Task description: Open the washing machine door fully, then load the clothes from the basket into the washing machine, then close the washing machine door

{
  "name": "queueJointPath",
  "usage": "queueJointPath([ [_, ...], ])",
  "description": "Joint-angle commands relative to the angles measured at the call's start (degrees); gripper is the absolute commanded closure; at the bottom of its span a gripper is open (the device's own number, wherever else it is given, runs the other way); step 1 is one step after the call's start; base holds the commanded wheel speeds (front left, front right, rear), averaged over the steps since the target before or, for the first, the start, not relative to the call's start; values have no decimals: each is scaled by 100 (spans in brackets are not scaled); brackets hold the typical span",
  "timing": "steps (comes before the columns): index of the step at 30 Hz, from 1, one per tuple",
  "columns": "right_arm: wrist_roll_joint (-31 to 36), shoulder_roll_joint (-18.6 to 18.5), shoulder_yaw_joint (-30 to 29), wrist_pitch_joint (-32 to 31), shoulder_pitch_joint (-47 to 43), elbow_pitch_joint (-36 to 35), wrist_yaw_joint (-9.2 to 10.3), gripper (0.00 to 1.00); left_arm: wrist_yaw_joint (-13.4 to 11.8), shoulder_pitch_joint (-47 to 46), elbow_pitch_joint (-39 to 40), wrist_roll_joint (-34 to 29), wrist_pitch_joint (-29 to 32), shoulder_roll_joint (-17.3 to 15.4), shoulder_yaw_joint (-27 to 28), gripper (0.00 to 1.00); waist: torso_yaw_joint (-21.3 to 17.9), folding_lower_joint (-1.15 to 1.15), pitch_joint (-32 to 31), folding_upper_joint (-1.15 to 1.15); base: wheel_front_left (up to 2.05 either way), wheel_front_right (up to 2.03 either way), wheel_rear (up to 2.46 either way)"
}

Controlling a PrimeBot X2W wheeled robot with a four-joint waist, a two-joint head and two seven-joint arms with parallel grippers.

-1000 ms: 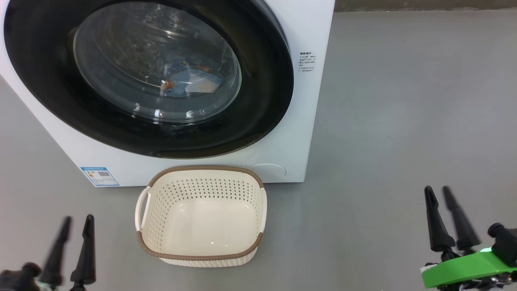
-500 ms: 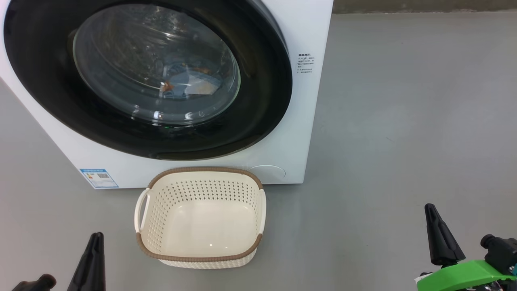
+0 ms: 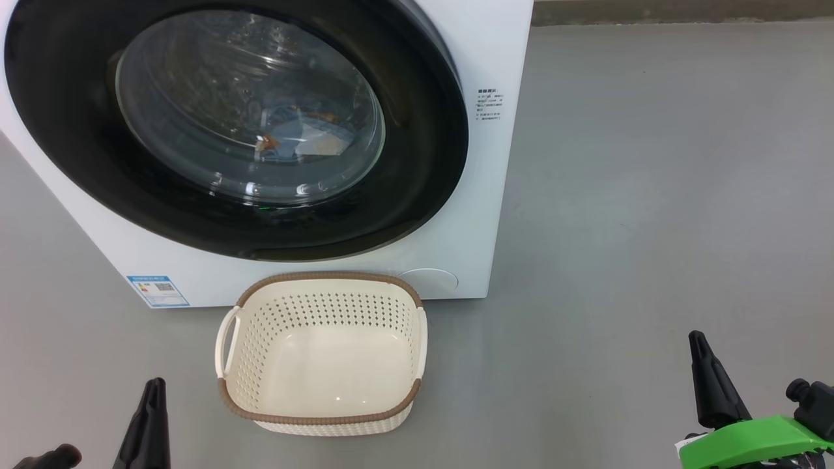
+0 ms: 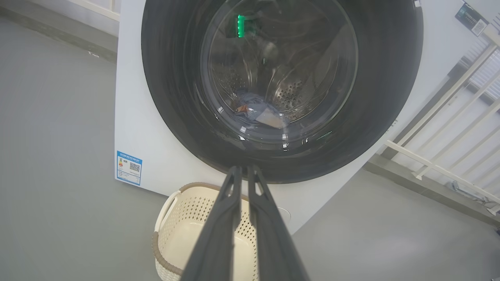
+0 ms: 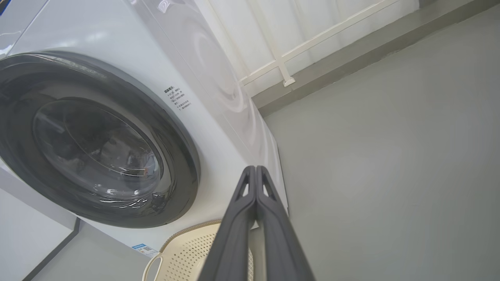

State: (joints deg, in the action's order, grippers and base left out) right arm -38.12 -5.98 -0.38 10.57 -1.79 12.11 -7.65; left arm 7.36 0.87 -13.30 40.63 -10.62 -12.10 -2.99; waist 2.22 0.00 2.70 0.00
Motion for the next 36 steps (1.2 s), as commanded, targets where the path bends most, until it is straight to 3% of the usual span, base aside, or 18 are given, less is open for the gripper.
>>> queueJointPath([
  [1, -164, -58, -37, -31, 209, -111, 3, 100, 3, -207, 90, 125, 26, -75, 117, 100, -2, 0, -3, 0, 0, 0, 0],
  [36, -2064, 36, -192, -585, 414, -6, 8, 100, 7, -382, 32, 1930, 603, 259, 388, 100, -80, 0, -91, 0, 0, 0, 0],
])
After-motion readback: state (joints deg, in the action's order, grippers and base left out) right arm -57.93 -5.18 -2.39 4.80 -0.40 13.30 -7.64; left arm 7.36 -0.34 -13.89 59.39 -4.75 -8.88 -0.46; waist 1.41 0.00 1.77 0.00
